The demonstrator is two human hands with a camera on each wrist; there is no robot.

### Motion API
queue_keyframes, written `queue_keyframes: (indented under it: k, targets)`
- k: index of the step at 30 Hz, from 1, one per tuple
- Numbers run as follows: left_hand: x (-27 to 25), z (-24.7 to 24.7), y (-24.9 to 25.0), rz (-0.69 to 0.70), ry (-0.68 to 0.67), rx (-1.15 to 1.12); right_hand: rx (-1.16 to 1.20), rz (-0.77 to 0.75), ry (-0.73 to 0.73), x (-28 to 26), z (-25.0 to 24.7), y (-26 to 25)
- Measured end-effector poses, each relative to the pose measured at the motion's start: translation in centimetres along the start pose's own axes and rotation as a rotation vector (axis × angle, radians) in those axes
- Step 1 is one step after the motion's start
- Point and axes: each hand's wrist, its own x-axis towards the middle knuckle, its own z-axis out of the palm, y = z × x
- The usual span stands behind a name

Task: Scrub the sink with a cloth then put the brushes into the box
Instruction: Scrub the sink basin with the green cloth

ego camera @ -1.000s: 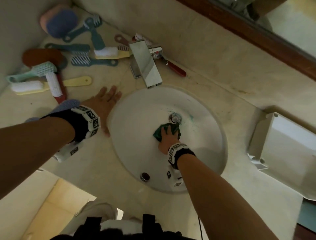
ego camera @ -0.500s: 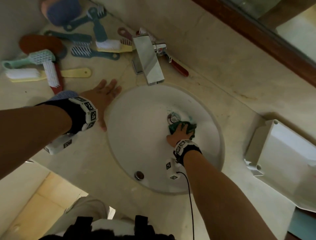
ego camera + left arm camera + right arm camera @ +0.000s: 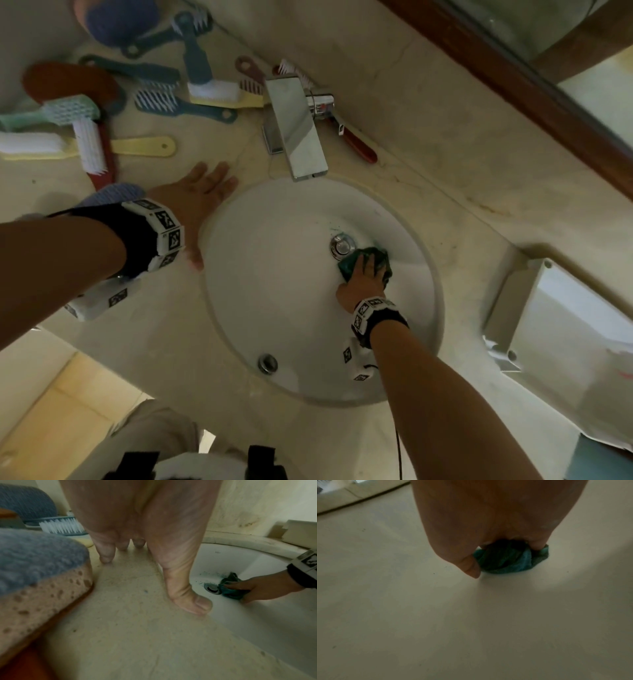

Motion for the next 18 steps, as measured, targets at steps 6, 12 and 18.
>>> queue_keyframes:
  k: [6, 12, 18]
  targets:
    - [0.3, 0.7, -0.4, 0.011, 0.022, -0.018, 0.101, 0.192, -0.001, -2.2, 2.0, -0.1]
    - [0.6, 0.6, -0.4, 0.020, 0.016, -0.028, 0.103, 0.136, 0.095, -0.6, 0.3, -1.5]
    - [0.3, 0.4, -0.3, 0.023, 0.013, -0.034, 0.210, 0.096, 0.217, -1.9, 1.0, -0.2]
